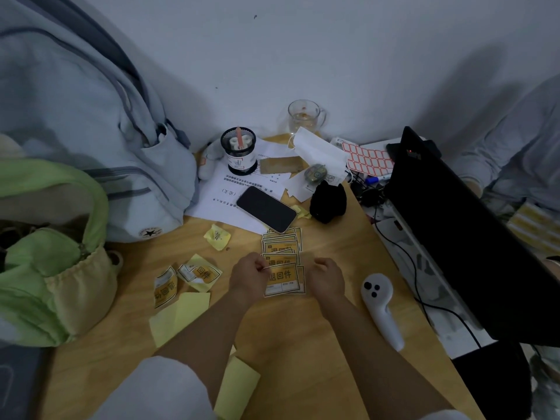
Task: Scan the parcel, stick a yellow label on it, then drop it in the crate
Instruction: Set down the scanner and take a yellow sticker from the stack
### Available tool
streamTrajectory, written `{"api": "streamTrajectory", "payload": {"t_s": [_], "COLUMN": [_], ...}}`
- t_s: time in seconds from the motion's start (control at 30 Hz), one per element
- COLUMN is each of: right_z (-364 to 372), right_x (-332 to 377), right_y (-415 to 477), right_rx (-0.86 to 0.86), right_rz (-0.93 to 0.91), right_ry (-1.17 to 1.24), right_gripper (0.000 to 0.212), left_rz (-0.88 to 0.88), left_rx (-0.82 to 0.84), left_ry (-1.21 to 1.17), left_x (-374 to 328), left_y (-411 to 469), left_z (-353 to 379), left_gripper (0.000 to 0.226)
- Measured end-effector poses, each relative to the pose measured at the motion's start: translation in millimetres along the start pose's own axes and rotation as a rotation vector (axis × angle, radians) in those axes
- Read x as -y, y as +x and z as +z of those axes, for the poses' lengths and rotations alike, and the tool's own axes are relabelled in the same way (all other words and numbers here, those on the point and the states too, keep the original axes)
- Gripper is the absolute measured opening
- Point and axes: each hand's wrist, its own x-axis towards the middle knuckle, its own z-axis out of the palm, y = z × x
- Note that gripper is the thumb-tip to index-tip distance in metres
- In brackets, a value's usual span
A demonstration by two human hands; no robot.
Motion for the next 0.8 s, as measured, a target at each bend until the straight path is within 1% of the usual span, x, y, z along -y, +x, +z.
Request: {"api": "streamTrajectory", "payload": {"t_s": [0.17,0.23,0.37,0.53,0.63,0.8], "right_z": [0.3,1.4,7.2,13.3,14.9,17.5], "right_x": [16.4,26.3,46.4,72.1,82.2,87.9], "right_y": [-15.4,-24.2,-46.9,-84.5,-114.6,-170.5], "right_rx": [0.006,0.044,0.127,0.135,0.137,0.133], "right_rz": [-0.054,-0.072,-0.079,-0.109,-0.133,-0.178], "right_ry": [0.021,0.071,0.15,0.239,0.271,0.279], "right_gripper": [0.016,0.015,0.019,0.021,0.02,0.02], "left_rz": [-0.101,-0.147,-0.142,-0.117,-0.133,-0.135], "left_rx": [0.076,0.096,0.095,0.082,0.099,0.194], "left_ry": [-0.314,-0.395,-0.408,-0.46,-0.522,-0.579], "left_x": [-14.6,-23.6,-34.6,-41.4,-42.7,-30.7], "left_y": [-10.7,-16.4,-30.9,-59.6,-82.3,-125.4], "left_z": [-21.0,-32.7,-60.1,-101.8,-127.5,-166.0], "left_gripper": [0.021,0.017,0.008,0.011,0.023,0.025]}}
